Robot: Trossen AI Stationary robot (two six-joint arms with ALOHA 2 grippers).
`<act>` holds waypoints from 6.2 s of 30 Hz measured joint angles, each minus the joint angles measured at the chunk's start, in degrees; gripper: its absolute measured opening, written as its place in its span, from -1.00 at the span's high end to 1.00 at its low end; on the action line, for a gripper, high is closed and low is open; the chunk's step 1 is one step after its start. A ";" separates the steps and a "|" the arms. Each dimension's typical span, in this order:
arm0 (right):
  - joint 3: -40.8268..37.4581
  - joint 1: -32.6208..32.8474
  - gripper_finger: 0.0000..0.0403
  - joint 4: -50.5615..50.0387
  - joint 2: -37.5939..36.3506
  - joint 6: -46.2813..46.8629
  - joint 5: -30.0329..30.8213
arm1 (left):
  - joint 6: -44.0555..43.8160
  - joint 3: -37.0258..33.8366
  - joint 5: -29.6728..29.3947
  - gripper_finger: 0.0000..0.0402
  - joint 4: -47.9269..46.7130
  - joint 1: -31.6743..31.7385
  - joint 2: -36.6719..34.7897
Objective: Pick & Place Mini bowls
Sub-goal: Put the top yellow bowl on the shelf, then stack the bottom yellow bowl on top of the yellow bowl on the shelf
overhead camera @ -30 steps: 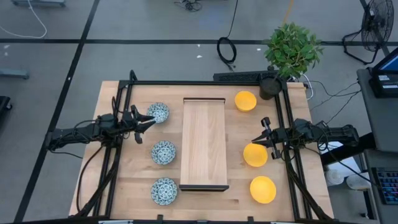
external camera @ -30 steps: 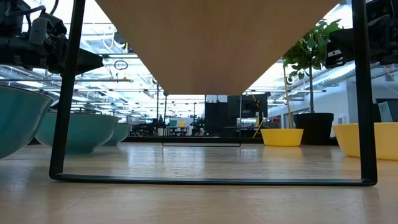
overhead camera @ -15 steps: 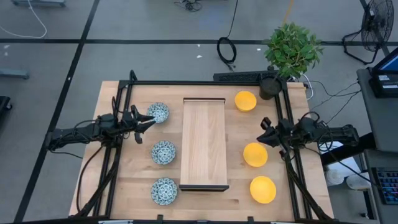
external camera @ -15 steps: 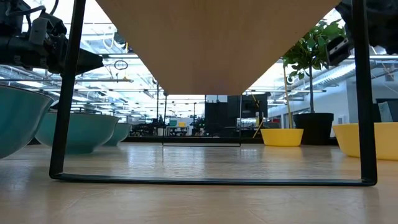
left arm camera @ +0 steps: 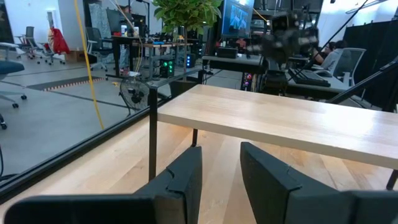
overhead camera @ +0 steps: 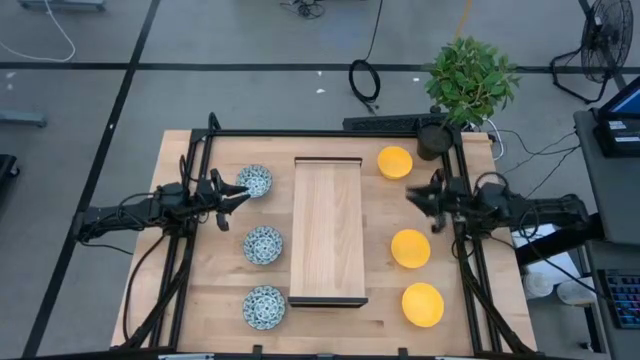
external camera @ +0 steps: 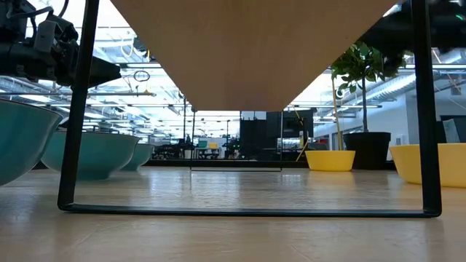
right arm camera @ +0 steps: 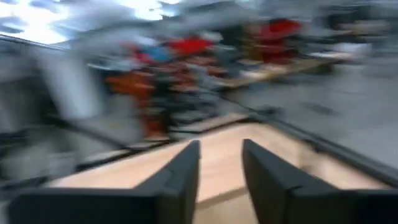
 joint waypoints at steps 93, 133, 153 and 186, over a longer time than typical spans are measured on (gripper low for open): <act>43.68 -10.00 1.00 -19.07 45.37 -12.16 -4.45 | 0.01 0.00 -0.01 0.44 0.01 -0.01 0.06; 81.35 -3.61 1.00 -54.75 88.83 -13.09 -4.99 | 0.01 0.00 0.03 0.44 -0.01 0.00 0.06; 81.28 -3.41 0.61 -54.09 87.74 -12.09 -4.90 | 0.01 0.00 0.02 0.44 0.00 -0.01 0.06; 69.83 38.24 0.36 -81.17 72.33 44.07 -16.75 | 0.01 0.00 0.01 0.44 0.01 0.01 0.06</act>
